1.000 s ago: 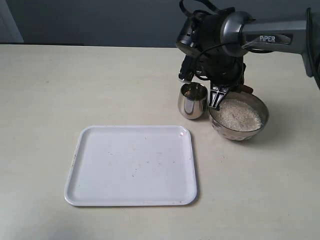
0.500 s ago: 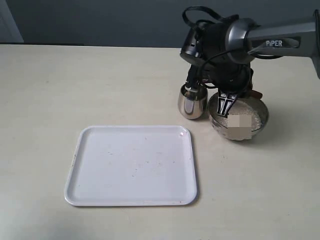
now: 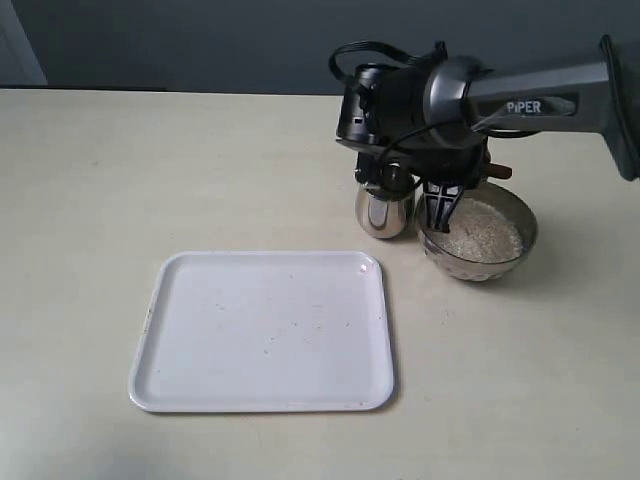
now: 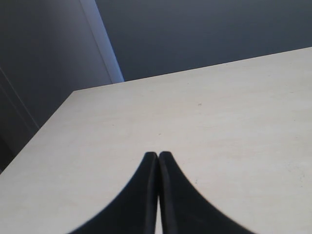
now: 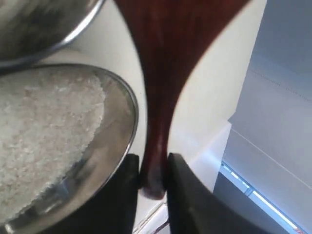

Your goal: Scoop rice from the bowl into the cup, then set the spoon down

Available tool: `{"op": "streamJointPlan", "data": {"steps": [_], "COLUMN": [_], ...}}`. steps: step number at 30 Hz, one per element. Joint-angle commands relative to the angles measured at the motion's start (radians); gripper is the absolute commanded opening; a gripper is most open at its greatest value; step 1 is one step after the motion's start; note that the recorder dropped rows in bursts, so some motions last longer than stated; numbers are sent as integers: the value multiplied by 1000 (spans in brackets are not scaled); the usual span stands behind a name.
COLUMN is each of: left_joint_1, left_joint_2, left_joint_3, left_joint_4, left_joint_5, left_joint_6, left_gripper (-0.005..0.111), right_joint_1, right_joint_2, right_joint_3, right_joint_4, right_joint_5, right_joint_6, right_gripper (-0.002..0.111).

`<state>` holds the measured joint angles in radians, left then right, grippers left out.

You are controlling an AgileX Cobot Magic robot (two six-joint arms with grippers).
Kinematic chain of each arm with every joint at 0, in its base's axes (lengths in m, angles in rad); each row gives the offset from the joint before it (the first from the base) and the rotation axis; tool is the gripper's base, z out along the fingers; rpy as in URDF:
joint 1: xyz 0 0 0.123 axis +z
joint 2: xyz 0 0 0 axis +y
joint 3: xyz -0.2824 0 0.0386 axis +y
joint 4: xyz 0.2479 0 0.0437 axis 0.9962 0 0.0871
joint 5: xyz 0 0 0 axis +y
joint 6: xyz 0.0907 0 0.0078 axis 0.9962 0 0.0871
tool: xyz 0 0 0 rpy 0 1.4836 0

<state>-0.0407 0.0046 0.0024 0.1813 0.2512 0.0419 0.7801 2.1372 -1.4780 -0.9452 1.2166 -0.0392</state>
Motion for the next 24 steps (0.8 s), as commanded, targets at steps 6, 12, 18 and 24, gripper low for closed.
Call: {"op": "streamJointPlan", "data": {"steps": [6,12,18,24], "left_joint_1": [-2,-2,-2,-2], "left_joint_2": [-5,-5,-5,-5], "left_joint_3": [-2,-2,-2,-2], "left_joint_4": [-4,-4,-4,-4], "left_joint_5": [-12,-12,-12,-12], "left_joint_6": [-6,-6,-6,-6], "left_gripper": [1,1,1,1], "right_joint_1": [-24,-24,-22,23], "right_joint_2": [-11,-12,-76,-92], "right_joint_3": [1,1,141,140], "right_joint_4": [-102,-100,-208,-229], "right_joint_5": [5,5,5,5], "right_joint_6": [39,39,39,45], "right_gripper": [-1,-1,-1,-1]}}
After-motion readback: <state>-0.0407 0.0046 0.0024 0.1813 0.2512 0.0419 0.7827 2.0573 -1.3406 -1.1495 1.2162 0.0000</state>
